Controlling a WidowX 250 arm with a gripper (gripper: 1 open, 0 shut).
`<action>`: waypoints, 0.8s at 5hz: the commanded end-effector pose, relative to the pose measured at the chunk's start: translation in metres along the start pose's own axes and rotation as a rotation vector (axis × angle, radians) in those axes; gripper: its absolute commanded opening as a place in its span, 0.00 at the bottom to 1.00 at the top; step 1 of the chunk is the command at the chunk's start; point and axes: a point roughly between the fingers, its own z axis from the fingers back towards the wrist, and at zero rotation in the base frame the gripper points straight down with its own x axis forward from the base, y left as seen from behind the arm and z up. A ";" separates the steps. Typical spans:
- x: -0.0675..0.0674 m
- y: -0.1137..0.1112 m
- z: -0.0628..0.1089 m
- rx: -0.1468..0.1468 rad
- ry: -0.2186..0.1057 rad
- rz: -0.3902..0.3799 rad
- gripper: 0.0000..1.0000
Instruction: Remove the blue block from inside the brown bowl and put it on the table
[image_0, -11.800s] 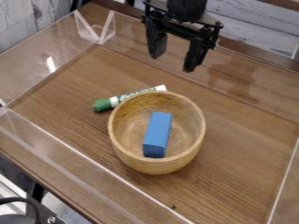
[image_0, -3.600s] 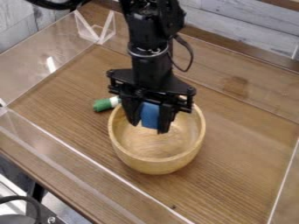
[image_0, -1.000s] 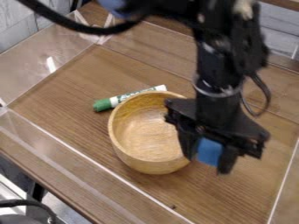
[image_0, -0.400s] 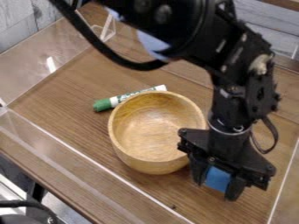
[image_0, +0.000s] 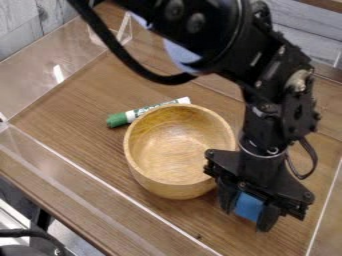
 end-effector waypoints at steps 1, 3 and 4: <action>0.008 0.000 0.005 -0.007 -0.031 0.002 0.00; 0.006 0.005 0.010 -0.008 -0.008 0.010 1.00; 0.007 0.008 0.015 -0.006 -0.001 0.015 1.00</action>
